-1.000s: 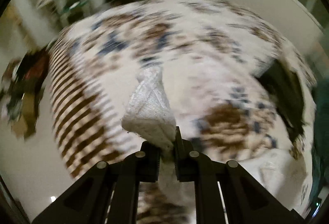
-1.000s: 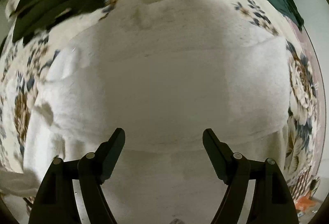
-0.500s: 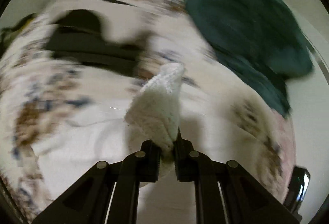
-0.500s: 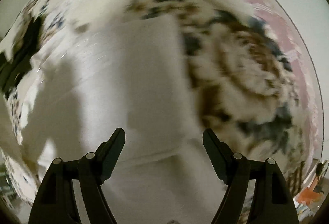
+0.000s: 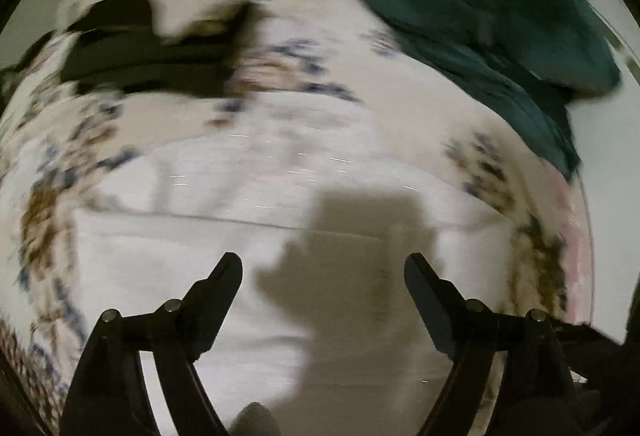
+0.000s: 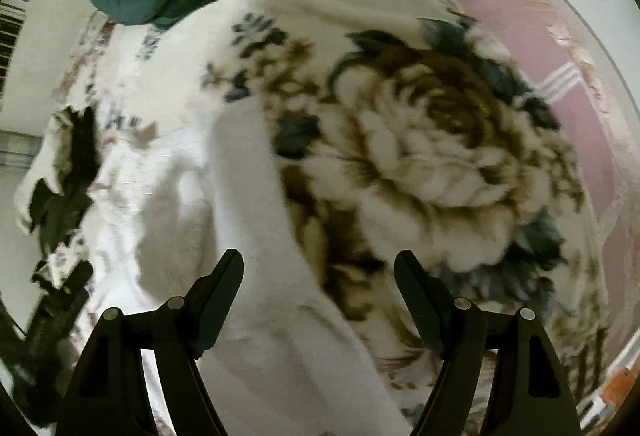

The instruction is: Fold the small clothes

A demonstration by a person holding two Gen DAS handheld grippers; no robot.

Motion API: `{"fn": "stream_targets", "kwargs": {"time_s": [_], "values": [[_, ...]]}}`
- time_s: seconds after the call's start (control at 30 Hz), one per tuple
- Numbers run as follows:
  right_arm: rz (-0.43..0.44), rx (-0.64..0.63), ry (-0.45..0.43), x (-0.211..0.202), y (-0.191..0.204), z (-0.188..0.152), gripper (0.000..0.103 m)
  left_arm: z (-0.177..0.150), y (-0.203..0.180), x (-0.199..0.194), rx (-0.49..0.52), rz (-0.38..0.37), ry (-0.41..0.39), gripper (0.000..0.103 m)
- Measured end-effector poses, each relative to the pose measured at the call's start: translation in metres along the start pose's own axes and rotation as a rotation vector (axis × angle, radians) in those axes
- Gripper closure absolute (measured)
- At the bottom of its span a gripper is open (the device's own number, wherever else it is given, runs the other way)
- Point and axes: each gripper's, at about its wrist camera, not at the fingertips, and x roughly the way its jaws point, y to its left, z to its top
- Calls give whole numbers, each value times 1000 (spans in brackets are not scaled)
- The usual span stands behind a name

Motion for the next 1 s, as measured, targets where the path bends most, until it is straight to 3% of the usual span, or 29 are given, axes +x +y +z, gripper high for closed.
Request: {"fn": "stream_targets", "kwargs": {"time_s": [0.2,0.3,0.37,0.43,0.53,0.6,0.63,0.67,0.87,1.0], "values": [[79,-75,28,22,47,10,23,-12,112,-28,-216,201,-18,21],[96,-112,23,36,84,20,23,-25,150,-34,-239,332,-18,21],[94,-141,1,46,113,27,23,-33,163,-31,-241,375,6,21],[77,-174,5,61,139,33,23,-42,176,-24,-259,391,37,21],[-73,-300,60,98,181,34,23,-50,188,-14,-277,393,72,21],[-206,-369,72,113,188,28,39,-51,192,-12,-279,394,77,21],[-258,-390,63,114,187,24,75,-51,193,-11,-281,390,74,21],[-293,-399,52,113,184,21,93,-51,195,-10,-282,385,71,21],[-300,-283,-43,61,131,2,96,-51,211,-4,-310,366,69,21],[-362,-270,-27,54,105,-9,96,-47,225,2,-341,353,74,21]]}}
